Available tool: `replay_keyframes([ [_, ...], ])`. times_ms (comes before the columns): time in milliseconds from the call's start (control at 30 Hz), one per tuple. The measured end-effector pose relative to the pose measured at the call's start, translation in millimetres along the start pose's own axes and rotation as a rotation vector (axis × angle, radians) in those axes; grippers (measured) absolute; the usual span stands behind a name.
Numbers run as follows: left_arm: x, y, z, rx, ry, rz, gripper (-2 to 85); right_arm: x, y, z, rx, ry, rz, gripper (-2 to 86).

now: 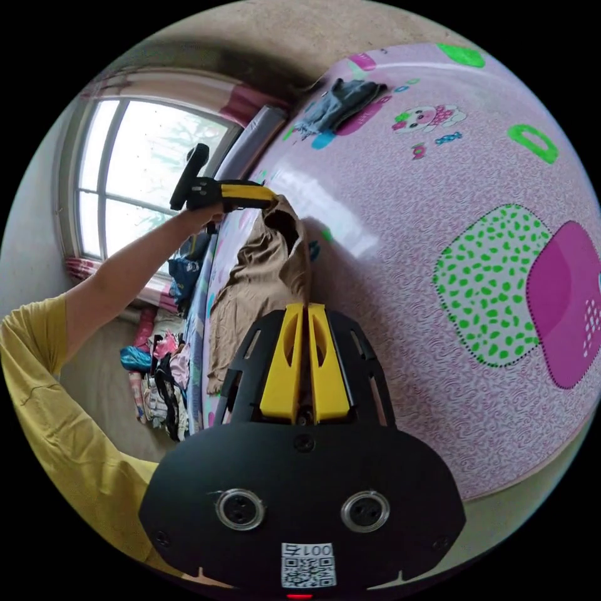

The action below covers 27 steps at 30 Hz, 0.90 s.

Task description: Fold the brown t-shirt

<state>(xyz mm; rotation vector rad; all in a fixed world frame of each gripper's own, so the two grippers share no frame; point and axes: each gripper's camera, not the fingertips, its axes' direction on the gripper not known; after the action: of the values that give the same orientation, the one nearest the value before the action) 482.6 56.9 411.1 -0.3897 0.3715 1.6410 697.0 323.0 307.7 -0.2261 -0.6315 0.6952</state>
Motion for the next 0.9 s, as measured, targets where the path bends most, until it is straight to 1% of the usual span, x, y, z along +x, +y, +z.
replay_keyframes([
  [100, -38.6, -17.7, 3.5, 0.101, 0.134, -0.096, 6.1, 17.7, -9.2, -9.3, 0.072, 0.007, 0.042, 0.8],
  [167, -73.4, -18.8, 4.6, 0.202, 0.241, -0.229, 7.9, 24.4, -15.0, -18.0, 0.128, 0.009, 0.056, 0.7],
  [200, -81.8, -16.9, 4.8, 0.227, 0.265, -0.265, 8.3, 22.7, -20.3, -24.4, 0.167, 0.03, 0.033, 0.6],
  [267, -109.8, 5.4, -1.5, 0.347, 0.321, -0.403, 7.2, 9.4, -33.9, -28.1, 0.181, 0.097, -0.055, 0.5],
  [333, -120.9, 39.7, -6.4, 0.403, 0.337, -0.508, 4.9, -11.3, -51.6, -19.6, 0.132, 0.111, -0.174, 0.3],
  [400, -118.7, 90.7, -6.3, 0.442, 0.338, -0.58, 1.8, -45.1, -68.8, 13.0, -0.02, 0.087, -0.336, 0.1],
  [467, -100.1, 178.7, 6.9, 0.393, 0.278, -0.716, -0.9, -73.1, -69.2, 43.3, -0.124, 0.067, -0.461, 0.0],
  [500, -93.2, 202.6, 12.4, 0.357, 0.265, -0.752, -1.2, -90.2, -65.6, 65.9, -0.205, 0.06, -0.537, 0.0],
  [567, -58.2, 303.9, 35.6, 0.178, 0.233, -0.939, -1.5, -113.4, -56.2, 98.8, -0.295, 0.061, -0.635, 0.0],
  [600, -47.2, 327.3, 40.8, 0.13, 0.232, -0.973, -1.5, -126.7, -49.3, 121.7, -0.368, 0.059, -0.696, 0.0],
  [633, -24.8, 371.0, 49.9, 0.03, 0.224, -1.054, -1.4, -132.4, -46.0, 132.2, -0.395, 0.064, -0.722, 0.0],
  [667, -2.9, 409.0, 55.9, -0.023, 0.227, -1.121, -1.4, -141.6, -41.7, 149.8, -0.422, 0.075, -0.762, 0.0],
  [767, 35.6, 478.5, 66.6, -0.102, 0.218, -1.239, 0.0, -155.6, -54.1, 182.6, -0.45, 0.067, -0.806, 0.1],
  [900, 53.2, 534.8, 81.7, -0.05, 0.255, -1.382, 3.0, -179.7, -115.4, 222.5, -0.439, 0.163, -0.875, 1.0],
])
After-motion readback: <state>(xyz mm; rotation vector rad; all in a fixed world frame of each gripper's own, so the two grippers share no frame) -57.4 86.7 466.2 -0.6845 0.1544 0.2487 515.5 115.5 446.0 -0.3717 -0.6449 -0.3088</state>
